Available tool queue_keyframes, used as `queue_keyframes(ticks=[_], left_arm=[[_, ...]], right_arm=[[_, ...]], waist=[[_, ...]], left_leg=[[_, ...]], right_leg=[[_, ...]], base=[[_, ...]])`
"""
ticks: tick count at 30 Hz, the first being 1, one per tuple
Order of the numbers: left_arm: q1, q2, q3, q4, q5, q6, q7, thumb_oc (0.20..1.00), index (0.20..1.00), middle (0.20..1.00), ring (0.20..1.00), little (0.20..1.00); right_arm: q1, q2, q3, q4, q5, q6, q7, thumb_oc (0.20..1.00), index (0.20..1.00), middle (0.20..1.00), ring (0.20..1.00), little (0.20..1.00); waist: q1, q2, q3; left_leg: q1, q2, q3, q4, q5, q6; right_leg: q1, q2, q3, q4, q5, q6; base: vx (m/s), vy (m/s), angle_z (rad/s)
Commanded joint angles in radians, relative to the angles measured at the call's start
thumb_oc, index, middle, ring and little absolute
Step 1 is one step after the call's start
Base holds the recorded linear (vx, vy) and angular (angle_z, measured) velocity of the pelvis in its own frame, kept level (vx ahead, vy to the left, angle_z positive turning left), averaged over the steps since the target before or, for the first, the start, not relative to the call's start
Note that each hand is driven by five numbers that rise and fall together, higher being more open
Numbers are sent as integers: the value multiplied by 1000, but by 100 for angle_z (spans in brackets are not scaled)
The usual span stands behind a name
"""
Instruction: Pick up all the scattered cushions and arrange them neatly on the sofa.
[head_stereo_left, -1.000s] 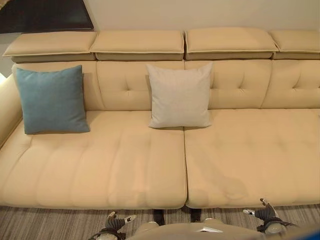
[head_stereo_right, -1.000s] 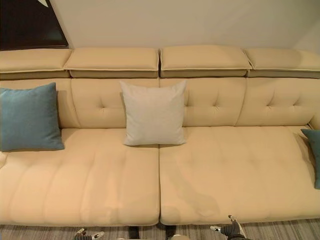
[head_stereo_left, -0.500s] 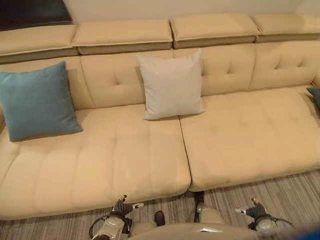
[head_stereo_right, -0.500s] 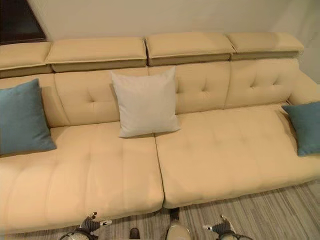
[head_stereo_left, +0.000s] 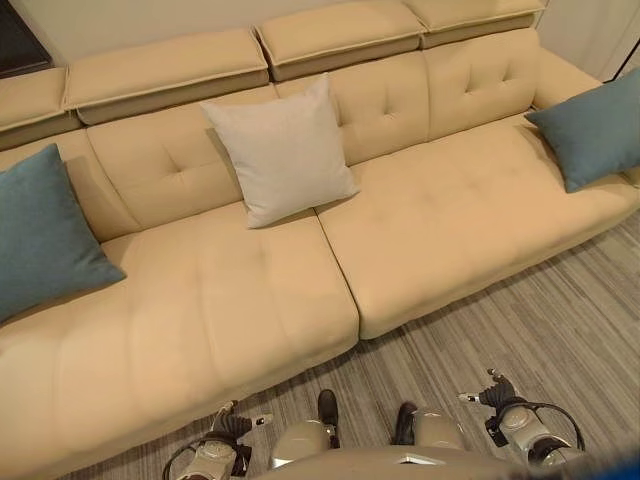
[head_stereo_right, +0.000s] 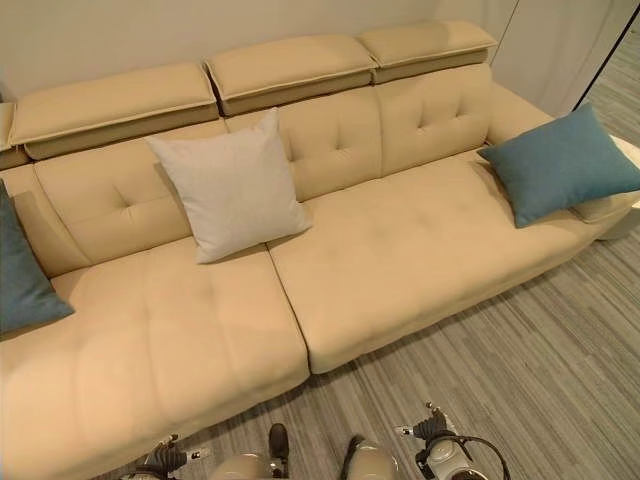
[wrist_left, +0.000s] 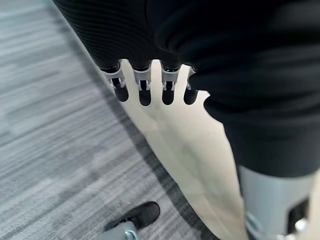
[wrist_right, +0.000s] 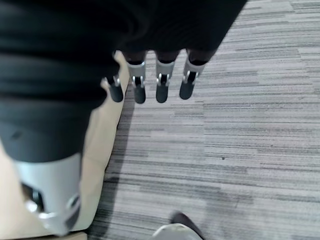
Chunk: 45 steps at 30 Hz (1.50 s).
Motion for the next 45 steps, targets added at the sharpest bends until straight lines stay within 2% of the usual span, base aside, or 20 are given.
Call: queue_keyframes(ticks=[1,4,5,7,12,18,20,21,23,24,25,28,31,33,35,36,37,40,41,45], left_arm=[[-53,-12,-3,20,-1,-6,23,1000,1000,1000,1000,1000],[-68,-20,-22,5,5,-3,18,1000,1000,1000,1000,1000],[-78,-28,-39,3,12,-2,17,1000,1000,1000,1000,1000],[-82,-34,-47,1,9,-3,18,1000,1000,1000,1000,1000],[-88,-51,-64,9,7,0,16,1000,1000,1000,1000,1000],[-105,-43,-78,11,29,3,14,1000,1000,1000,1000,1000],[-127,-21,-83,8,36,6,20,1000,1000,1000,1000,1000],[-130,-16,-82,7,39,6,20,1000,1000,1000,1000,1000],[-139,-4,-74,9,45,7,19,1000,1000,1000,1000,1000],[-134,0,-63,11,46,9,15,1000,1000,1000,1000,1000],[-132,1,-60,13,50,9,13,1000,1000,1000,1000,1000],[-123,-4,-60,21,56,8,11,1000,1000,1000,1000,1000],[-125,-17,-66,27,57,10,8,1000,1000,1000,1000,1000],[-127,-36,-80,25,52,9,7,1000,1000,1000,1000,1000],[-126,-43,-78,22,37,12,9,1000,1000,1000,1000,1000],[-127,-46,-82,19,23,12,16,1000,1000,1000,1000,1000],[-128,-48,-89,16,22,12,16,1000,1000,1000,1000,1000],[-127,-50,-97,11,24,16,17,1000,1000,1000,1000,1000],[-126,-54,-103,10,29,17,16,1000,1000,1000,1000,1000],[-124,-59,-73,9,-31,13,33,1000,1000,1000,1000,1000]], right_arm=[[-4,-42,2,1,3,2,-25,1000,1000,1000,1000,1000],[2,-51,-7,4,22,1,-32,1000,1000,1000,1000,1000],[0,-55,-6,13,29,3,-37,1000,1000,1000,1000,1000],[-2,-56,-4,15,30,5,-39,1000,1000,1000,1000,1000],[14,-51,-3,44,35,6,-40,1000,1000,1000,1000,1000],[22,-38,-14,49,39,12,-38,1000,1000,1000,1000,1000],[12,-28,-14,38,45,17,-44,1000,1000,1000,1000,1000],[10,-26,-11,37,42,17,-43,1000,1000,1000,1000,1000],[6,-21,-10,38,35,14,-46,1000,1000,1000,1000,1000],[9,-18,-8,43,29,12,-46,1000,1000,1000,1000,1000],[8,-17,-8,43,27,12,-48,1000,1000,1000,1000,1000],[13,-24,-14,40,31,12,-52,1000,1000,1000,1000,1000],[10,-31,-22,22,47,6,-62,1000,1000,1000,1000,1000],[21,-36,-26,16,59,-4,-68,1000,1000,1000,1000,1000],[23,-39,-18,23,58,-2,-67,1000,1000,1000,1000,1000],[23,-42,-21,28,65,4,-71,1000,1000,1000,1000,1000],[26,-43,-24,32,70,6,-72,1000,1000,1000,1000,1000],[41,-43,-27,43,70,9,-76,1000,1000,1000,1000,1000],[46,-44,-24,58,72,14,-85,1000,1000,1000,1000,1000],[43,-32,-4,67,70,22,-93,1000,1000,1000,1000,1000]], waist=[[6,-49,-2],[-8,-49,6],[-10,-46,16],[-12,-47,19],[-9,-47,25],[-35,-42,25],[-41,-46,56],[-37,-47,62],[-17,-46,70],[-6,-43,62],[-2,-42,58],[4,-54,48],[-9,-44,42],[-26,-46,54],[-27,-57,65],[-22,-60,75],[-19,-65,75],[-11,-75,71],[10,-62,74],[64,-54,69]], left_leg=[[11,-27,-65,74,-116,-76],[-17,-2,-49,128,-116,-102],[-19,3,-74,154,-120,-109],[-30,-8,-106,162,-120,-111],[-28,-77,-259,184,-166,-106],[11,-95,-243,99,-162,-68],[13,-93,-207,78,-145,-51],[16,-89,-193,73,-142,-49],[26,-73,-148,58,-140,-52],[37,-61,-110,39,-135,-54],[40,-54,-91,36,-131,-53],[43,-58,-57,35,-130,-61],[58,-38,-48,55,-149,-75],[29,2,-40,226,-199,-107],[-12,19,-42,358,-209,-116],[-53,23,-70,437,-180,-120],[-80,14,-83,440,-183,-113],[-128,-9,-88,361,-171,-100],[-181,-16,-99,225,-62,-107],[-234,-42,-138,90,25,-117]], right_leg=[[122,14,-6,-387,176,29],[151,32,-17,-457,189,19],[167,41,-3,-480,193,13],[159,41,7,-481,200,10],[125,48,84,-467,218,9],[45,43,165,-435,255,37],[-14,45,175,-369,265,54],[-22,43,157,-355,264,56],[-21,2,5,-337,254,49],[-4,-27,-121,-315,233,36],[4,-34,-162,-297,223,32],[47,-20,-164,-342,210,31],[51,-7,-147,-360,209,22],[93,15,-128,-379,181,-7],[112,23,-112,-384,170,-24],[126,36,-94,-390,163,-34],[132,39,-85,-398,161,-33],[159,52,-58,-423,156,-28],[201,95,-24,-454,141,-24],[284,150,63,-484,98,-26]], base=[[-59,-285,-11],[-88,-164,-8],[-68,-25,0],[-73,-8,-25],[-63,53,-73],[-59,158,-77],[-143,171,-89],[-184,136,-63],[-87,36,-170],[-18,-1,-156],[20,-15,-60],[75,-81,-63],[167,-184,-23],[187,-277,1],[147,-217,-13],[153,-167,-40],[168,-140,-64],[207,-71,-72],[427,-85,-19],[410,-11,-83]])
